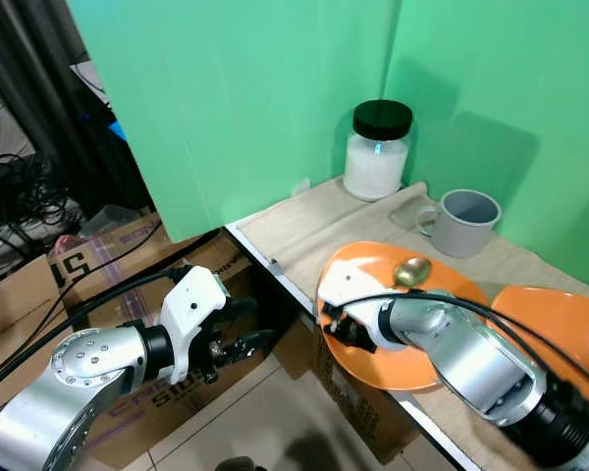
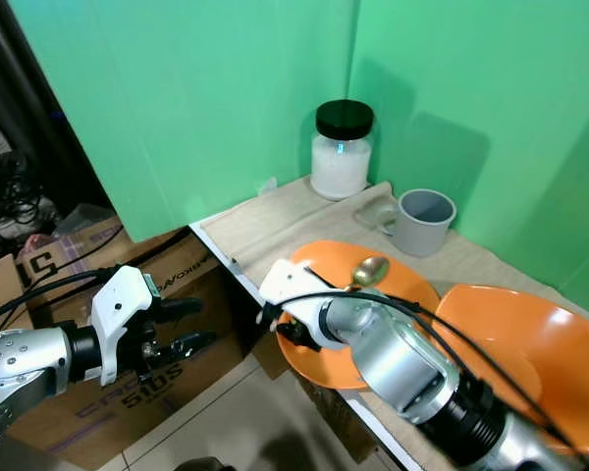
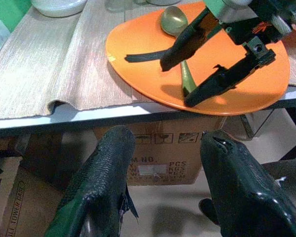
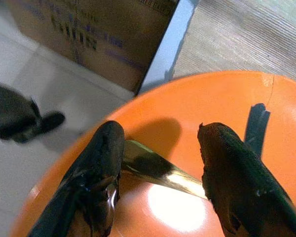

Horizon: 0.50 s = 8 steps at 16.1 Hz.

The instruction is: Setting the table

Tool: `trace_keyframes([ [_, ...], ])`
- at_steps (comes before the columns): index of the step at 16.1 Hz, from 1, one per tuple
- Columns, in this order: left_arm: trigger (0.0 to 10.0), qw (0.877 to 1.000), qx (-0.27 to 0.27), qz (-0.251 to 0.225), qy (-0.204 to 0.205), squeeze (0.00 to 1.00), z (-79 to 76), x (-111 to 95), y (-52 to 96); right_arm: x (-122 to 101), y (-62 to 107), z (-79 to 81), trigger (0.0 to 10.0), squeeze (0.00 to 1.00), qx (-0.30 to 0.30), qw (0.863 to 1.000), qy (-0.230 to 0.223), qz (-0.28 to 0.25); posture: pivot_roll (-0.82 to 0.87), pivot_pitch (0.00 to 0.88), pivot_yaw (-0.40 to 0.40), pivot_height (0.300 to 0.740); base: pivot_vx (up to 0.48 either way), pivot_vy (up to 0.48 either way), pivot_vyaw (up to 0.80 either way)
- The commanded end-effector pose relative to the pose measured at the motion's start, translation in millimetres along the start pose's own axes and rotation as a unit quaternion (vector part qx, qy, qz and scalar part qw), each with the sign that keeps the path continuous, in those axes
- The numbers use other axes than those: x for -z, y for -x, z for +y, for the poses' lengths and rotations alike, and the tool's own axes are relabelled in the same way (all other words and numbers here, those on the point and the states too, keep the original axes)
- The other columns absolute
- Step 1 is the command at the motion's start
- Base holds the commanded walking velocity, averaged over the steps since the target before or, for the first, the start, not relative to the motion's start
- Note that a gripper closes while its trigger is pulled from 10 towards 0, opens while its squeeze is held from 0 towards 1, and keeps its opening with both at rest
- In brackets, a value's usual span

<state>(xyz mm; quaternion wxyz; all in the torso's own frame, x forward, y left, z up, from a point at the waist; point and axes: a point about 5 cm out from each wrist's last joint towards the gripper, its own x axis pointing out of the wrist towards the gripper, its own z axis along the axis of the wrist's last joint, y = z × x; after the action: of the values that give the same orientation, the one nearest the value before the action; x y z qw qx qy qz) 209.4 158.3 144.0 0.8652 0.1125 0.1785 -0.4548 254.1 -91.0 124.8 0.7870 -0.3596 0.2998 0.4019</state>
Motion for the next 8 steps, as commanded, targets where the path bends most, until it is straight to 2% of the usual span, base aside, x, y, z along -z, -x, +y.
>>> trace_keyframes([
  [1, 10.0, 1.0, -0.001, 0.007, -0.002, 0.0, 1.0, 1.0, 1.2, 4.6, -1.8, 1.5, 10.0, 0.0, -0.016, 1.0, 0.019, 0.016, 0.1, 0.0, 0.057, 0.74, 0.0, 0.0, 0.0],
  [4, 10.0, 1.0, -0.001, 0.008, -0.001, 0.0, 0.5, 1.5, 1.8, 14.9, 5.0, -7.3, 10.0, 0.0, -0.009, 0.998, 0.053, 0.035, 0.1, 0.0, 0.059, 0.74, 0.0, 0.0, 0.0],
  [7, 10.0, 1.0, -0.001, 0.01, -0.001, 0.0, 2.3, 2.4, 2.1, 31.1, 28.9, -30.1, 10.0, 0.0, 0.001, 0.995, 0.086, 0.044, 0.1, 0.0, 0.066, 0.74, 0.0, 0.0, 0.0],
  [8, 10.0, 1.0, 0.0, 0.01, -0.001, 0.0, 2.5, 2.5, 2.1, 32.7, 32.2, -32.6, 10.0, 0.0, 0.003, 0.995, 0.089, 0.044, 0.09, 0.0, 0.068, 0.74, 0.0, 0.0, 0.0],
])
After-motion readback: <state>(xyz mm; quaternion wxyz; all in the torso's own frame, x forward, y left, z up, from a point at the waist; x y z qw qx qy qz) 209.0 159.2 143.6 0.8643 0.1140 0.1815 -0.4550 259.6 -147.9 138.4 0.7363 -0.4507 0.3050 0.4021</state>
